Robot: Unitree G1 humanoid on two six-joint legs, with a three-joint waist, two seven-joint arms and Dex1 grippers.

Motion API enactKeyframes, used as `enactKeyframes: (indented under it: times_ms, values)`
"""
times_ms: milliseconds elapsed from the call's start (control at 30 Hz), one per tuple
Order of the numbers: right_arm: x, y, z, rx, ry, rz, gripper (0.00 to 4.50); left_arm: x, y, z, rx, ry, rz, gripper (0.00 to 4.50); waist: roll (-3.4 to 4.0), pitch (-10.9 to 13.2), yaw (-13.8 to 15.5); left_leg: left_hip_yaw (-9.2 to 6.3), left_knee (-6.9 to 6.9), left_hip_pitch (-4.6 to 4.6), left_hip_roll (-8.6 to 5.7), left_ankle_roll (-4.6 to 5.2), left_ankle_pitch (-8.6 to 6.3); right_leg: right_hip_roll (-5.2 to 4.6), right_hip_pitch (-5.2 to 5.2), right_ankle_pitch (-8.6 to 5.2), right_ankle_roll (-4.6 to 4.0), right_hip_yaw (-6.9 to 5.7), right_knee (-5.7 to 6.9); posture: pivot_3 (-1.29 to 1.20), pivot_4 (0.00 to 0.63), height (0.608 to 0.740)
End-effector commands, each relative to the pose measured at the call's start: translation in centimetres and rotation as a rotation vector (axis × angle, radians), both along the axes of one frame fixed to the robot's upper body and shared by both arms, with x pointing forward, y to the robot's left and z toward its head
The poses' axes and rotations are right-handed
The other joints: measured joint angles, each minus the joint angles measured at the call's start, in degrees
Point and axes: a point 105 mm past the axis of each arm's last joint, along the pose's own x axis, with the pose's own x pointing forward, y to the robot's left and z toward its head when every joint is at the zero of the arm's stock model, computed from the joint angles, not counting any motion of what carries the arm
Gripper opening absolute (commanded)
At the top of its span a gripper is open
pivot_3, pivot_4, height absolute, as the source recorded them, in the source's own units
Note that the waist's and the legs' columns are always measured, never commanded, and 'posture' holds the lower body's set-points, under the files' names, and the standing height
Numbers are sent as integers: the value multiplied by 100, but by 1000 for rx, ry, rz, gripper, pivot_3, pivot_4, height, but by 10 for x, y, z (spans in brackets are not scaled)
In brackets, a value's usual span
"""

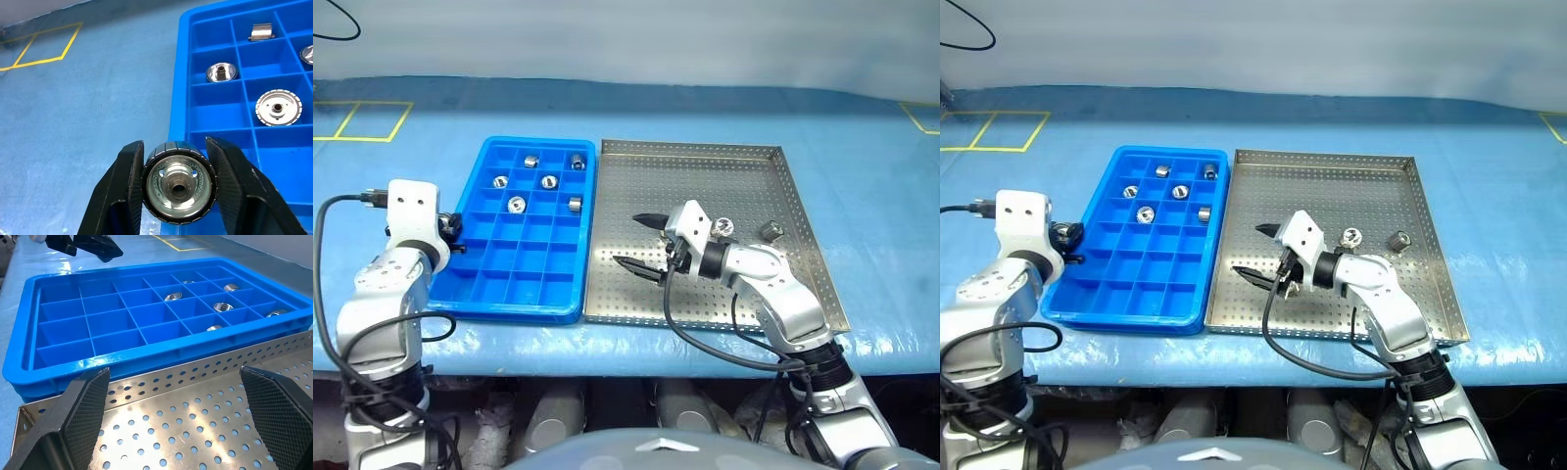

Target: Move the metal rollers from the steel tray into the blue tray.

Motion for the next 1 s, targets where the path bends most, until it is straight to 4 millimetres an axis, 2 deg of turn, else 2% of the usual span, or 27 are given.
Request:
enactKeyframes:
  times_ms: [33, 233, 467, 700, 767, 867, 933, 1000]
  values:
    - [-1, 0, 10, 20, -36, 11, 4500, 8, -3, 13, 12, -70, -4, 1688, -1, 0, -1, -2, 0, 0, 0, -3, 2, 0, 0, 0, -1, -3, 1, -64, 150, 740]
    - [-2, 0, 11, 18, -41, 2, 4500, 23, -19, 6, -8, -58, -59, 1688, -1, 0, -8, -6, -1, 0, 0, -15, 9, 2, 1, 1, -5, -6, 2, -78, 150, 740]
    - [-1, -4, 12, 18, -47, -18, 4500, 23, -20, 1, 10, -40, -78, 1688, -1, 0, -42, -6, -3, -3, 2, -20, 12, 3, -4, 1, -6, -5, 2, -88, 150, 740]
    - [1, -4, 12, 18, -50, -26, 4500, 19, -11, 5, 23, -61, -44, 3973, -1, 0, -42, -7, -2, -3, 2, -17, 10, 3, -2, 1, -7, -7, 2, -77, 150, 740]
    - [1, -4, 13, 19, -52, -25, 4500, 18, -9, 7, 23, -73, -30, 4447, -1, 0, -36, -9, -2, -3, 2, -17, 10, 3, -1, 1, -7, -8, 2, -77, 150, 740]
    - [2, -3, 14, 20, -57, -24, 4500, 21, -16, 14, -3, -117, -43, 4447, -1, 0, -33, -9, -3, -3, 2, -18, 11, 2, -1, 1, -7, -8, 2, -73, 150, 740]
    - [3, -5, 15, 19, -63, -31, 4500, 26, -34, 24, -30, -171, -121, 4447, -2, 0, -20, -9, -2, -3, 1, -18, 11, 2, -1, 1, -7, -8, 1, -85, 150, 740]
    - [3, -9, 17, 14, -72, -46, 4500, 31, -65, 32, -66, -216, -264, 4447, -4, -1, -3, -11, -1, -5, 1, -19, 11, 0, 0, 1, -7, -11, 0, -93, 150, 740]
